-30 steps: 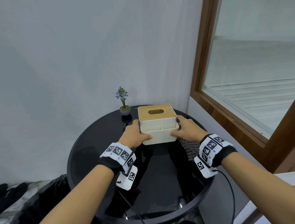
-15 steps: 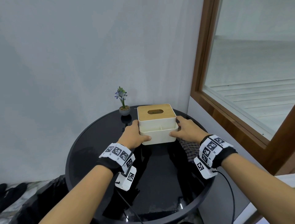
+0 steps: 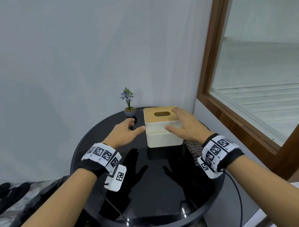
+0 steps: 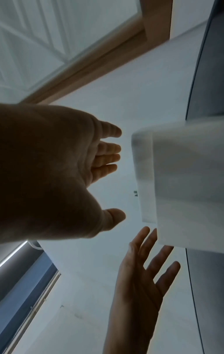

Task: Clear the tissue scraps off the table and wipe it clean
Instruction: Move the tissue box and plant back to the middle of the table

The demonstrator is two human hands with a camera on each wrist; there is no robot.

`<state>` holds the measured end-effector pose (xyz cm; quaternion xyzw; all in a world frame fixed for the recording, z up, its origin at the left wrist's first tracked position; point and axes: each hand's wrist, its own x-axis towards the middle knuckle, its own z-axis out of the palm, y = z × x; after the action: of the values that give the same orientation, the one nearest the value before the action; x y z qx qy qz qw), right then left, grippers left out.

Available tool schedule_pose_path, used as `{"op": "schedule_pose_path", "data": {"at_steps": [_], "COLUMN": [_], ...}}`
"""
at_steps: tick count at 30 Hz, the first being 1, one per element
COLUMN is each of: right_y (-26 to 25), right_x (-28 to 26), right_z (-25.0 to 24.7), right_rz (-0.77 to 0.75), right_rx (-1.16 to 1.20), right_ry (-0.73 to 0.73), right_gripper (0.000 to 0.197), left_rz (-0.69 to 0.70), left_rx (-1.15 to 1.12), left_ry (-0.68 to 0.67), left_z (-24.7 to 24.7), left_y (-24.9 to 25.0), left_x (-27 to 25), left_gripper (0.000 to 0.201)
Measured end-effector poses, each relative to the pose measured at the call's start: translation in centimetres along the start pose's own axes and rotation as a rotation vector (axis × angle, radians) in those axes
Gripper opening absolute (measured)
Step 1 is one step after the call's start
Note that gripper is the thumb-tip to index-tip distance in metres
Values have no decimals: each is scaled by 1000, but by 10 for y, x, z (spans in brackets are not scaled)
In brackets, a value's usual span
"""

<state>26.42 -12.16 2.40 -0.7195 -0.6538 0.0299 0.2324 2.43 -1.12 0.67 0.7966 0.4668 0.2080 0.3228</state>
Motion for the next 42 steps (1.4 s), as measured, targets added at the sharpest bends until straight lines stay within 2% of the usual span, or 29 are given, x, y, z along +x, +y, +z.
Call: {"op": "schedule_pose_path", "data": {"at_steps": [7, 16, 20, 25, 36, 42], "right_y": [-33, -44, -42, -41, -41, -39], "right_x": [37, 77, 79, 72, 72, 73], "right_z": [10, 31, 41, 49, 50, 52], "right_rz": [-66, -91, -70, -95, -57, -63], "right_rx": [-31, -94, -84, -96, -110, -140], "right_ry": [-62, -73, -105, -94, -139, -163], "right_gripper": [78, 82, 83, 70, 74, 78], "left_rz": [-56, -66, -75, -62, -118, -115], "left_rx": [-15, 125, 155, 177, 162, 164], "left_ry": [98, 95, 74, 75, 54, 48], "left_z": [-16, -17, -16, -19, -14, -10], "left_y": [-26, -54, -67, -71, -79, -80], "left_x": [24, 83, 107, 134, 180, 194], "left_gripper": [78, 80, 85, 83, 85, 67]}}
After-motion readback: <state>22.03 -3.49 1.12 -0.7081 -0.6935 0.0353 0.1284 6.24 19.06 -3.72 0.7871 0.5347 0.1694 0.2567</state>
